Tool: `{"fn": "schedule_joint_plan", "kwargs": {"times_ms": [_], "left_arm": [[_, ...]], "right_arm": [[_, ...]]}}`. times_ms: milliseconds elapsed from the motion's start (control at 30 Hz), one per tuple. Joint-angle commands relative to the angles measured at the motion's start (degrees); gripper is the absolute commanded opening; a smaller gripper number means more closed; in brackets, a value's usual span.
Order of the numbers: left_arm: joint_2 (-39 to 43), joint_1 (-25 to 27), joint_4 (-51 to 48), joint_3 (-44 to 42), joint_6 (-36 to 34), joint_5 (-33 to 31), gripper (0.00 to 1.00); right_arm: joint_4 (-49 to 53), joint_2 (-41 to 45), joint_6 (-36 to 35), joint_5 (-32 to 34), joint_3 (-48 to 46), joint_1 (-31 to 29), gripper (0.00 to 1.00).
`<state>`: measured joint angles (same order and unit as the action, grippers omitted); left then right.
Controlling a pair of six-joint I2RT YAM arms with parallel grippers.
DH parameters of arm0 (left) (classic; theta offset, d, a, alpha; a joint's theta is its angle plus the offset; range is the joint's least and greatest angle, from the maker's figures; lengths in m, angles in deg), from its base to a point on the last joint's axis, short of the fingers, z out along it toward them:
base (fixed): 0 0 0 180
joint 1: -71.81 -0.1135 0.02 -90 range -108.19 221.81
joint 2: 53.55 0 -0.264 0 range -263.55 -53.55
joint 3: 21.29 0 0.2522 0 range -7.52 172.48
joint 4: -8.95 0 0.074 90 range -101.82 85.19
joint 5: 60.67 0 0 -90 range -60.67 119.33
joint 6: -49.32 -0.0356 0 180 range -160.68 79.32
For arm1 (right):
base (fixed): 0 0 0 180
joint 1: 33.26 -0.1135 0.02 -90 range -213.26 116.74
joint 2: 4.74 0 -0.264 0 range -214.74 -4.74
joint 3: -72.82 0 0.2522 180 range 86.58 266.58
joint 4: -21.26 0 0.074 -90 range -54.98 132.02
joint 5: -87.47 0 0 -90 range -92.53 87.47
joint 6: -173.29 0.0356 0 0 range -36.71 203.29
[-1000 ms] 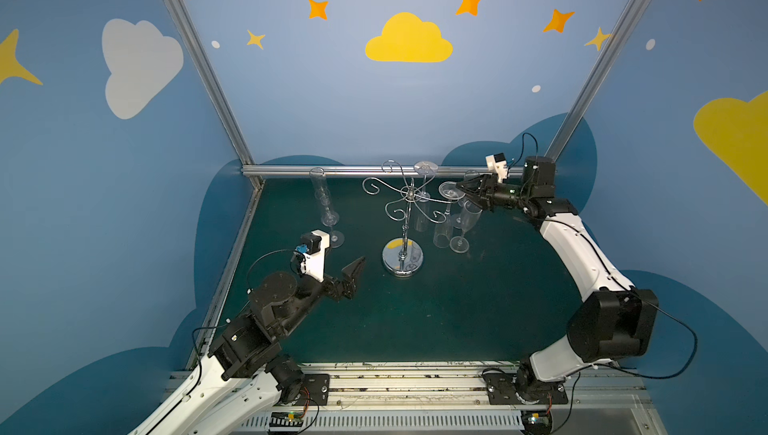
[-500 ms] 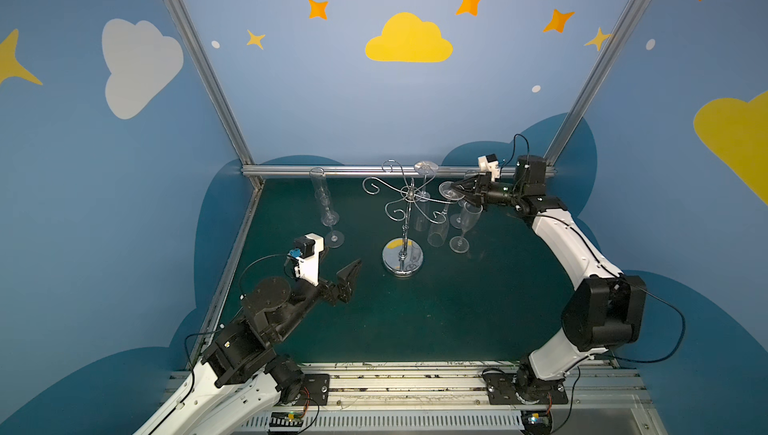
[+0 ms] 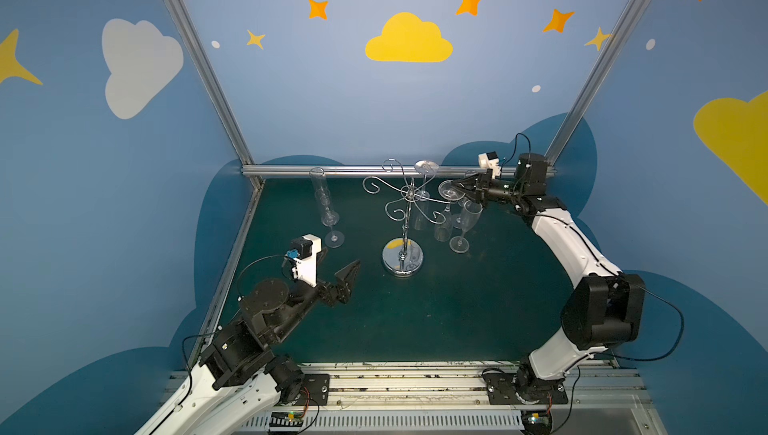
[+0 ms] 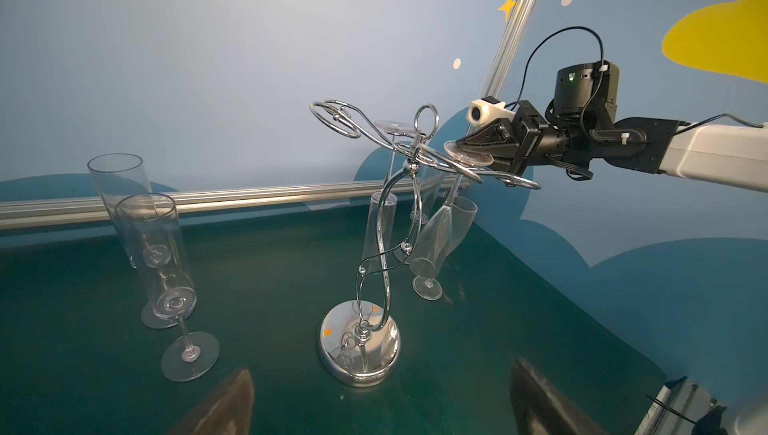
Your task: Take the wine glass off the wine glass rack
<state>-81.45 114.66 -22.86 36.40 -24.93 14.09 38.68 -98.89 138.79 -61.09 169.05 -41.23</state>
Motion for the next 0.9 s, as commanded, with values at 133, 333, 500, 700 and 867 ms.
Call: {"fn": "schedule_joint_plan", "kwargs": {"times_ms": [133,333,500,700,867], "left_arm": [[1.6,-0.1,-0.6,-0.9,0.7,-0.8,0.95],[1.8,-0.1,-1.1,-1.0,0.7,-1.1,0.95],[1.3,-0.1,-0.7,-1.0,0.8,-1.1,0.95],[0.9,-0.1,-0.5,-1.0,0.6,-1.0,0.95],[0.8,-0.1,-0.2,-1.1,0.5,-1.1,0.95]], "right_arm": [[-8.4,-0.8,8.2,-1.4,-1.4,0.3,0.00],[-12.8,-0.4,14.6,-3.3,-2.3,0.4,0.00],[-13.1,1.0,16.4,-3.3,-2.4,0.6,0.00],[-11.2,2.7,16.6,-3.6,-2.8,0.9,0.00],[-7.3,5.3,14.9,-2.3,-3.6,1.3,0.00]]}}
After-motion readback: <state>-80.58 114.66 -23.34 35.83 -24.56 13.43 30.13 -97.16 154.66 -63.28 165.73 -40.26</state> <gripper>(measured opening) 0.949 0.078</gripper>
